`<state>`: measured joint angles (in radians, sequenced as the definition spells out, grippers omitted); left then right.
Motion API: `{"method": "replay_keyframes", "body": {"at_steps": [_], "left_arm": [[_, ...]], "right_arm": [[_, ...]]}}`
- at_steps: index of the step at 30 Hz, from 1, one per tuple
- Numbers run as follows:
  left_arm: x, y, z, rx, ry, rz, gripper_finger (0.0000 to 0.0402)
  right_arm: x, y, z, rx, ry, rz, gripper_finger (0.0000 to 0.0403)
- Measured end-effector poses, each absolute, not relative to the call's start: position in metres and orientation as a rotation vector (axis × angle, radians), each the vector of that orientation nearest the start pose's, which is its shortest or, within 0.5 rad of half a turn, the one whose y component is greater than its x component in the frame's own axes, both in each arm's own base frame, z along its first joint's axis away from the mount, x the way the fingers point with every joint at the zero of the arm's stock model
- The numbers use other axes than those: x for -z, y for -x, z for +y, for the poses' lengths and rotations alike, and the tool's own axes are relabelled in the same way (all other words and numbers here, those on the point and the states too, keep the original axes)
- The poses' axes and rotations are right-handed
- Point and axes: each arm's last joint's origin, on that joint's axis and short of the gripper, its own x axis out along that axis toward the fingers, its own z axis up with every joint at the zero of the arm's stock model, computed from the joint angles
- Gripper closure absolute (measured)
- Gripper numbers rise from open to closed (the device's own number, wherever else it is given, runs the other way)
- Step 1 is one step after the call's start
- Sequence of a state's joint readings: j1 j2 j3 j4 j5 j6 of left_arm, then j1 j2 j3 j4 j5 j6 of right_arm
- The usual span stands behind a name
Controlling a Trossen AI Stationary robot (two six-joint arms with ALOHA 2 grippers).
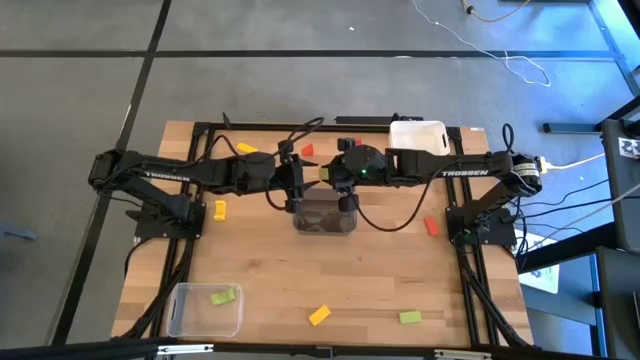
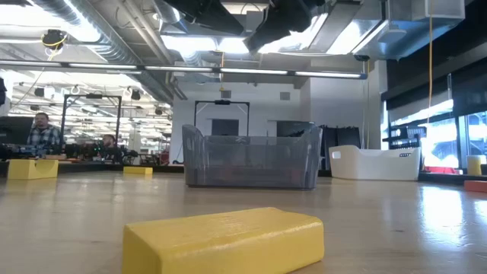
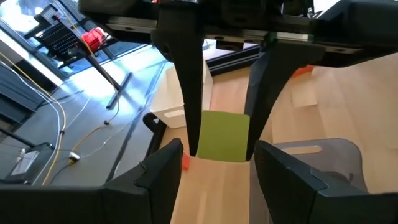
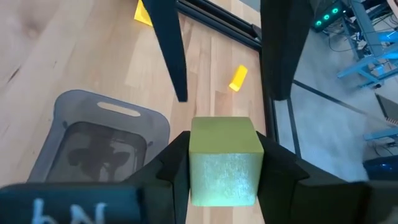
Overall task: Sort & place blocks by color
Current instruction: Put the top green block into the transparent bin
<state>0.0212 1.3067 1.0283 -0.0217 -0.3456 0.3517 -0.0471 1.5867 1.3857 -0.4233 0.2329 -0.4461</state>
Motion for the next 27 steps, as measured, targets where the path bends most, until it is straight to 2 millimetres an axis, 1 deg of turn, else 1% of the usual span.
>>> {"method": "replay_keyframes", "body": {"at_steps": [19,27], "left_arm": [[-0.3205,-0.2938,0.0153,-0.286,-0.391,0.356,0.0208],[-0.3204,-0.2939,0.0154,-0.287,-0.391,0.356,0.0209]], "right_arm": [[-0.3227,-0.3544,-0.0234,0.131,0.485,0.656,0.0274],[-0.3252,-0.3562,-0.0229,0.122,0.479,0.622,0.0274]]}}
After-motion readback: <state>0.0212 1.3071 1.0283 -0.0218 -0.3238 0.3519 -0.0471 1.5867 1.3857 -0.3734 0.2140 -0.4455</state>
